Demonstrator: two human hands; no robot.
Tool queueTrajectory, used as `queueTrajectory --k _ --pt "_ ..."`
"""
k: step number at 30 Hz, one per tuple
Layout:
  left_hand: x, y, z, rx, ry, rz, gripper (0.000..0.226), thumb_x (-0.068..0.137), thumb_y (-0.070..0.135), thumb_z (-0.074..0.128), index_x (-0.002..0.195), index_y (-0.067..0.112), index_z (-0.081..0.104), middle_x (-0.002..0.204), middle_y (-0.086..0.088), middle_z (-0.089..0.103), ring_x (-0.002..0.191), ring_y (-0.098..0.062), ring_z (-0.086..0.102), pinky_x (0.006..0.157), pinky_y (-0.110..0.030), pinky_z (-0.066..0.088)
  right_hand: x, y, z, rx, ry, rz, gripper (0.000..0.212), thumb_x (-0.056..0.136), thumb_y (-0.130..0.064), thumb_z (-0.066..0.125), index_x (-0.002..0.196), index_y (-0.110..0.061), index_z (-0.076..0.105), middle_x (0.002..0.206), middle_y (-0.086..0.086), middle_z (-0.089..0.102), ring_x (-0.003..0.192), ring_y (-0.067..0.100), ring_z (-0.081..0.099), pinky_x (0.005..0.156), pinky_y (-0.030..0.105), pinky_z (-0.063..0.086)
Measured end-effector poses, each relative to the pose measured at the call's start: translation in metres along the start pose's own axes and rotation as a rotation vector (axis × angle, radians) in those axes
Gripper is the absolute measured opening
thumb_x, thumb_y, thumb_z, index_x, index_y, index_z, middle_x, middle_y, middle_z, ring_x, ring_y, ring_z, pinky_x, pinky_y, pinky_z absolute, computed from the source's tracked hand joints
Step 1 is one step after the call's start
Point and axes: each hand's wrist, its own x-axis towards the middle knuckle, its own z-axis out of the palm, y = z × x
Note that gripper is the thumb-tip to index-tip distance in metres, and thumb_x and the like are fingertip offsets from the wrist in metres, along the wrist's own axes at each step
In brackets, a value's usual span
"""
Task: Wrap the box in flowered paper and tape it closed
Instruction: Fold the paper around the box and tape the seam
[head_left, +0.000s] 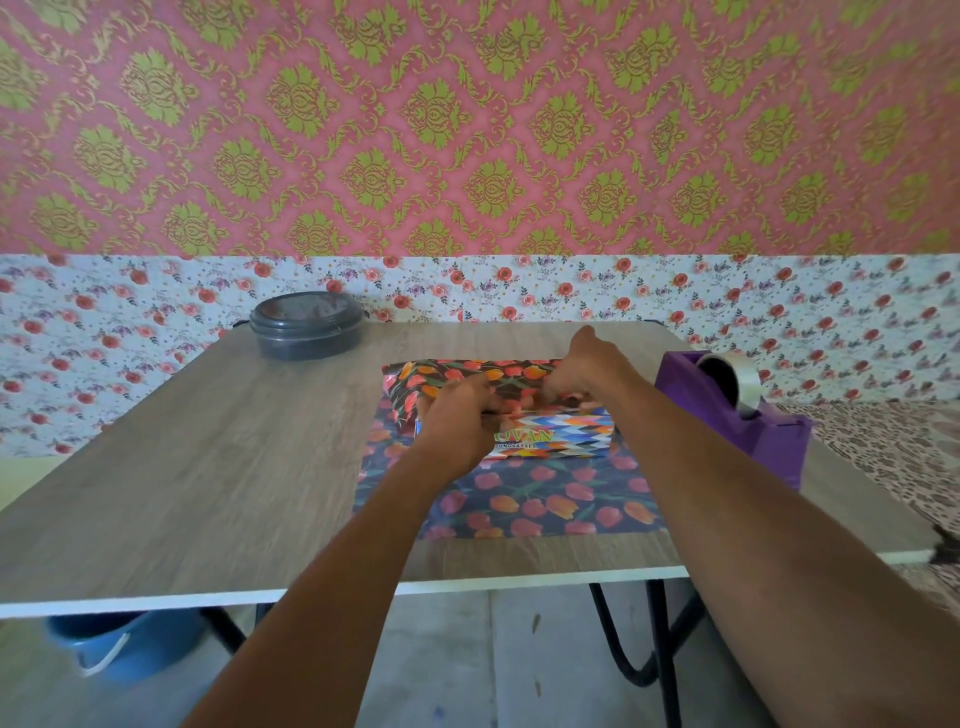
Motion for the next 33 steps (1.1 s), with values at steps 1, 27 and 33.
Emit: queueTrajectory --k 1,27,33 --pt "0.000 0.000 0.000 0.002 -0.001 0.000 0.022 0.094 0.023 0.068 0.112 0.031 0.077 0.102 0.010 0.057 0.109 -0.025 0.054 0.102 -0.053 0.040 0.000 0.000 0.001 -0.050 0.012 -0.013 0.130 0.071 -0.026 0.091 0.159 -0.005 -0.002 0.134 0.019 0.056 0.116 0.036 0.061 0.091 0.045 0.056" --pt "-0.024 0.118 0.013 0.411 0.185 -0.033 0.023 0.077 0.018 0.070 0.100 0.020 0.073 0.115 -0.005 0.053 0.114 -0.033 0.049 0.098 -0.050 0.035 -0.069 0.228 -0.059 0.408 0.685 -0.116 0.021 0.094 -0.033 0.069 0.099 -0.012 0.066 0.098 0.009 0.070 0.100 0.031 0.063 0.093 0.047 0.049" --pt "-0.017 0.181 0.052 0.169 0.005 0.371 0.037 0.086 0.032 0.066 0.121 0.021 0.065 0.123 0.002 0.058 0.121 -0.024 0.052 0.101 -0.042 0.041 -0.059 0.233 -0.066 0.592 0.338 -0.023 0.051 0.101 -0.048 0.055 0.074 -0.004 0.056 0.070 0.008 0.054 0.068 0.024 0.053 0.066 0.034 0.036"
